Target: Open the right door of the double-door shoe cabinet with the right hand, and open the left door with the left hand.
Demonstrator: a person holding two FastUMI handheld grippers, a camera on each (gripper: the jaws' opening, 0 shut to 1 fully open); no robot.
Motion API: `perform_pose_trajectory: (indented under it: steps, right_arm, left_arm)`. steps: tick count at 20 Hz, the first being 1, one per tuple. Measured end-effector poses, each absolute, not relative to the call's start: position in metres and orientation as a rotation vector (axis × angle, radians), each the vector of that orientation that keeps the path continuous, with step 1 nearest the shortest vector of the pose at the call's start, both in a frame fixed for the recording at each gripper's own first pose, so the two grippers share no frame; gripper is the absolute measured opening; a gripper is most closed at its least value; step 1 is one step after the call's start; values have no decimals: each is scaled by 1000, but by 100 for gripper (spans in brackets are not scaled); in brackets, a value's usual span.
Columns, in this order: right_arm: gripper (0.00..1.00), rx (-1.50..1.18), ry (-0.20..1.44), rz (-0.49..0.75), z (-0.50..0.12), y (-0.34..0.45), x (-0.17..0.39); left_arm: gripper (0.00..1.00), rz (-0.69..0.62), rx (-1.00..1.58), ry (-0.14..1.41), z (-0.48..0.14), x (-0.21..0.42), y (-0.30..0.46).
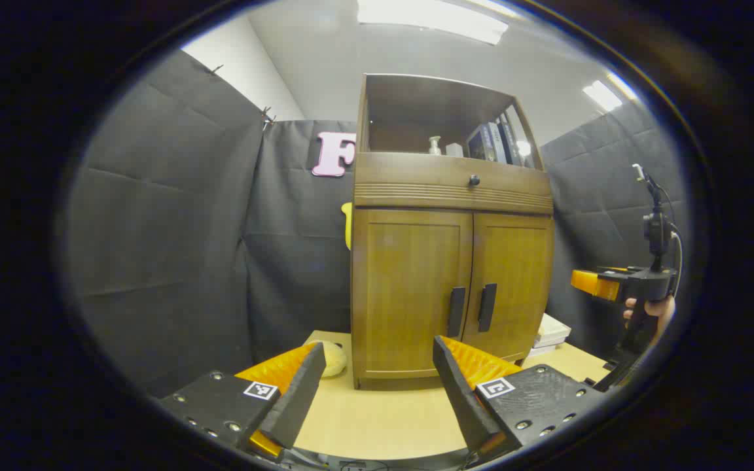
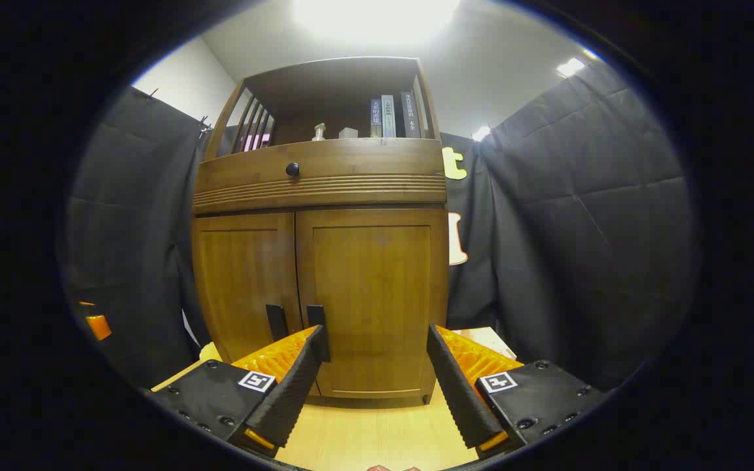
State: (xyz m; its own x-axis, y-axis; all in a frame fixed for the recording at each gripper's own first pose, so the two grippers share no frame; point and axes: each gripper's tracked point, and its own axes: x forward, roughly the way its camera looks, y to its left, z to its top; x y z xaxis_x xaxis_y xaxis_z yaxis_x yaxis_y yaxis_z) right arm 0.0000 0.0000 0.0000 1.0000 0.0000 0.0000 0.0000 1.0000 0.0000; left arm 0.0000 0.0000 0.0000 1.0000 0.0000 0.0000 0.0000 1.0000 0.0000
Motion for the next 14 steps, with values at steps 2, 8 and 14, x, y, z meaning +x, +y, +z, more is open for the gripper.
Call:
perform_pose_trajectory:
  steps: [2, 8, 14]
  right_arm:
    - [98, -5, 0, 7, -1, 3, 0]
    - [97, 5, 26, 41, -9, 20, 3]
    - [98, -7, 32, 52, -14, 21, 1]
  left_arm:
    - [94, 19, -5, 0, 0, -4, 2]
    - [95, 91, 183, 85, -22, -12, -1]
    - [95, 37, 170, 128, -45, -11, -37]
